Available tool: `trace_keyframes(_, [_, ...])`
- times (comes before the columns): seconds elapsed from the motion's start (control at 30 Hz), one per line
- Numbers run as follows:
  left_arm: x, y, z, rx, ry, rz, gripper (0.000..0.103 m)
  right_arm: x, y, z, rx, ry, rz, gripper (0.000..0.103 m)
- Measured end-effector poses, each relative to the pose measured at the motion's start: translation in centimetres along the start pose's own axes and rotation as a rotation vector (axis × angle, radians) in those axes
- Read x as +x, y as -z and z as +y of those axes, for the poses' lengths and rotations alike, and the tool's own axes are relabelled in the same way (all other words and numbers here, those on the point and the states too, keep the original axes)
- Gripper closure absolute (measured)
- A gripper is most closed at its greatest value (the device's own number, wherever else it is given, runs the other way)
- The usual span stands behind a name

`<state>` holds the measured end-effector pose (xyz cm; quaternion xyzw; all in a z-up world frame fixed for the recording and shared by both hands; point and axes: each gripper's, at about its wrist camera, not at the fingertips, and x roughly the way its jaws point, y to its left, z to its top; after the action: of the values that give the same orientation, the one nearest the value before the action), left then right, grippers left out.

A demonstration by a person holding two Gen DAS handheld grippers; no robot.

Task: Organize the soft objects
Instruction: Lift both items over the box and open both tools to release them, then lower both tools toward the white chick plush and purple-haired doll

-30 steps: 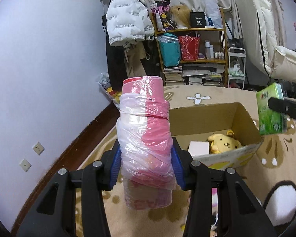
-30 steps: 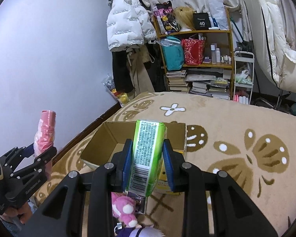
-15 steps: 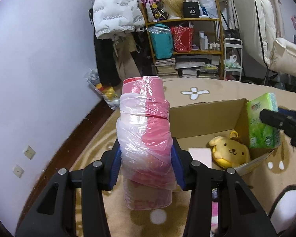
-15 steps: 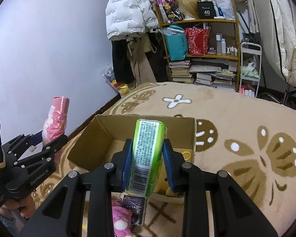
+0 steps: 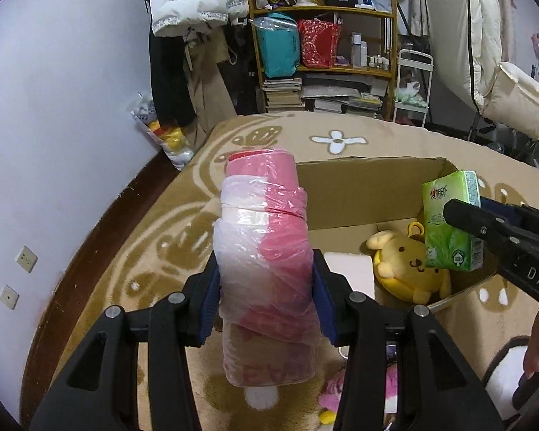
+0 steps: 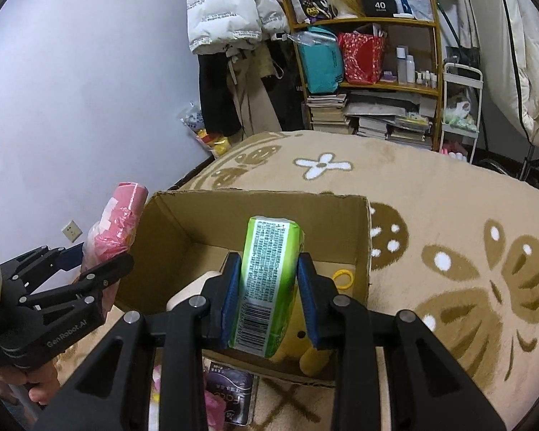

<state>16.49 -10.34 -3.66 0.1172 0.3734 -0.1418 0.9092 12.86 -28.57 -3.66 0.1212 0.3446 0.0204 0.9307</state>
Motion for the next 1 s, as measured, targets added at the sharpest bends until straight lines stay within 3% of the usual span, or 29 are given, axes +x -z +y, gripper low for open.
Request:
trace_keyframes(0.17, [0.8,0.1,-0.1,-0.008,0.017,0.036,0.056,-0.3,0.0,-0.3,0.016,-0.021,-0.005,0.067])
trace_keyframes(0.23, [0.7,0.2,-0.2,0.002,0.010,0.029,0.047,-0.4,0.1,-0.2,0.006,-0.023,-0.006,0.067])
trace_keyframes(0.37, [0.1,0.0,-0.4,0.016,-0.015,0.016,0.040,-0.2,0.3,0.1,-0.010,-0.014,0.005,0.066])
trace_keyframes(0.43, [-0.2,-0.1,-0.2,0.007,-0.029,0.014,0.031,-0.3,0.3,0.4,-0.012,-0.012,0.002,0.053])
trace_keyframes(0.57, [-1.0,-0.2,0.5,-0.013,-0.033,0.022,0.030,-0.8,0.4,0.6,-0.012,-0.009,-0.015,0.044])
trace_keyframes(0.63, [-1.3,-0.1,0.8,-0.015,-0.034,0.033,0.024,-1.0,0.4,0.6,-0.009,-0.010,-0.010,0.031])
trace_keyframes(0.8, [-2.8,0.3,1.1,-0.011,-0.044,0.043,0.013,-2.5,0.4,0.7,0.012,-0.006,-0.040,0.012])
trace_keyframes(0.83, [-3.2,0.5,1.2,-0.013,-0.045,0.045,0.008,-2.8,0.3,0.7,0.017,-0.008,-0.040,0.010])
trace_keyframes(1.0, [-5.0,1.3,1.4,-0.014,-0.056,0.044,0.006,-4.2,0.5,0.5,0.035,-0.008,-0.042,0.005])
